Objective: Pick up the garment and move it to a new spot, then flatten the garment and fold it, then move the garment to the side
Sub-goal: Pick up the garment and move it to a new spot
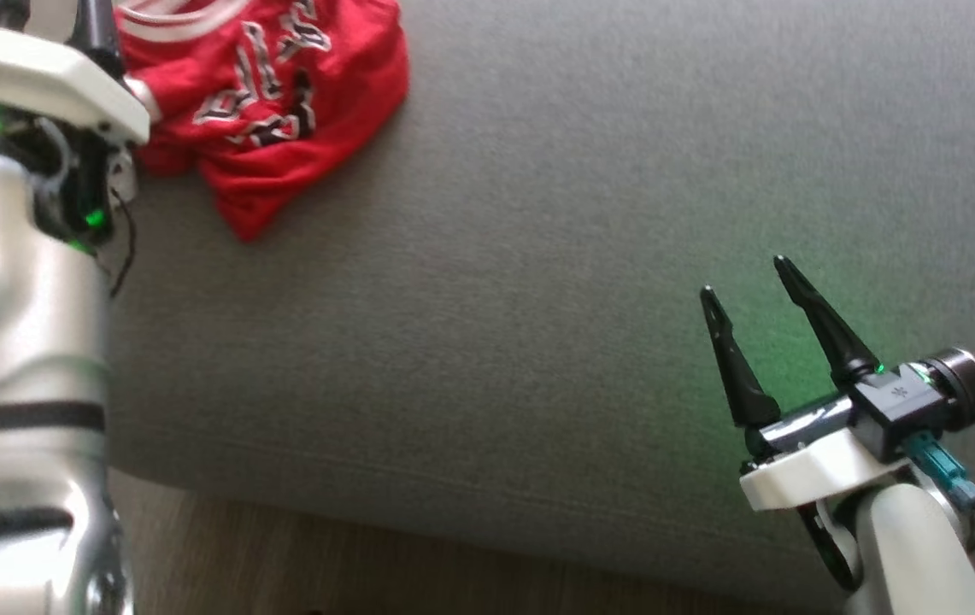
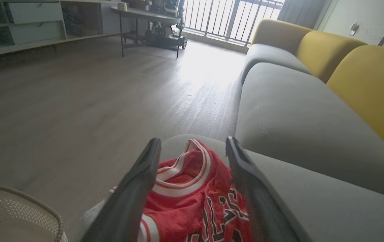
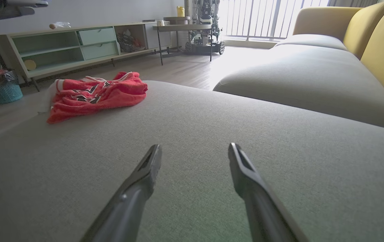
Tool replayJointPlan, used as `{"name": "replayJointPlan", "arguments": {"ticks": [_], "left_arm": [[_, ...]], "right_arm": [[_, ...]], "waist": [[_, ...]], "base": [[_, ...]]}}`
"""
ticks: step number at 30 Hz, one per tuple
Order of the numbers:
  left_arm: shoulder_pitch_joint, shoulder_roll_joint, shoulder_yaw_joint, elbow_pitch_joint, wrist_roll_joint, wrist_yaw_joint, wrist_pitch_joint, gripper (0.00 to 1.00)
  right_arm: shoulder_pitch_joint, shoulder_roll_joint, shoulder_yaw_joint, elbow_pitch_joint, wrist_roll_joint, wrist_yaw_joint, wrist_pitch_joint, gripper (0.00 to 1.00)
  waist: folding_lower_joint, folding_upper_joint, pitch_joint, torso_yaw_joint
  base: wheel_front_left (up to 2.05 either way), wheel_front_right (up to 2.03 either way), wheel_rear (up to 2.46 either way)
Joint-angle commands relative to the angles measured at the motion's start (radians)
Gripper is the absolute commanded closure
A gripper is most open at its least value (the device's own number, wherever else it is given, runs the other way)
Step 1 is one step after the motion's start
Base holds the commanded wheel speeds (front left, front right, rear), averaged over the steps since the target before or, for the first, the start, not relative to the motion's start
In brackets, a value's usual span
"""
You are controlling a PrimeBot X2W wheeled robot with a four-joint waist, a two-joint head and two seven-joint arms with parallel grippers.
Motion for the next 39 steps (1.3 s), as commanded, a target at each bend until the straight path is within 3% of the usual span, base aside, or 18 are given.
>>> {"name": "replayJointPlan", "arguments": {"ticks": [1, 11, 25, 26, 27, 28, 29, 36, 39], "left_arm": [[-0.049, 0.057, 0.013, 0.01, 0.007, 0.001, 0.015, 0.0], [-0.226, 0.108, -0.028, 0.321, 0.028, 0.002, 0.109, 0.0], [-0.273, 0.109, -0.04, 0.483, 0.009, 0.006, 0.107, 0.0], [-0.272, 0.105, -0.041, 0.486, 0.004, -0.002, 0.107, 0.13], [-0.272, 0.1, -0.035, 0.489, -0.008, -0.01, 0.103, 0.51], [-0.272, 0.095, -0.03, 0.49, -0.02, -0.018, 0.097, 0.8], [-0.273, 0.09, -0.027, 0.49, -0.03, -0.024, 0.087, 1.0], [-0.264, 0.105, -0.066, 0.423, -0.011, -0.038, -0.142, 1.0], [-0.25, 0.099, -0.087, 0.372, 0.012, -0.039, -0.189, 1.0]], "right_arm": [[-0.017, -0.008, 0.028, -0.036, -0.008, 0.0, -0.009, 0.0], [-0.075, -0.008, 0.038, -0.055, -0.032, 0.0, -0.009, 0.0], [-0.104, -0.008, 0.03, -0.079, -0.02, 0.0, -0.009, 0.0], [-0.106, -0.008, 0.03, -0.079, -0.017, 0.0, -0.009, 0.0], [-0.109, -0.008, 0.031, -0.079, -0.015, 0.0, -0.009, 0.0], [-0.112, -0.008, 0.032, -0.079, -0.012, 0.0, -0.009, 0.0], [-0.115, -0.008, 0.033, -0.078, -0.007, 0.0, -0.009, 0.0], [-0.122, -0.008, 0.032, -0.069, 0.079, 0.0, -0.009, 0.0], [-0.115, -0.008, 0.031, -0.064, 0.088, 0.0, -0.009, 0.0]], "waist": [[-0.0002, 0.0, 0.057, -0.046], [-0.0002, 0.0, 0.168, -0.124], [-0.0002, 0.0, 0.234, -0.163], [-0.0002, 0.0, 0.235, -0.163], [-0.0002, 0.0, 0.236, -0.163], [-0.0002, 0.0, 0.236, -0.162], [-0.0002, 0.0, 0.235, -0.161], [-0.0002, 0.0, 0.184, -0.155], [-0.0002, 0.0, 0.141, -0.149]], "base": [[0.0, 0.0, 0.0], [0.0, 0.0, 0.0], [0.0, 0.0, 0.0], [0.0, 0.0, 0.0], [0.0, 0.0, 0.0], [0.0, 0.0, 0.0], [0.0, 0.0, 0.0], [0.0, 0.0, 0.0], [0.0, 0.0, 0.0]]}}
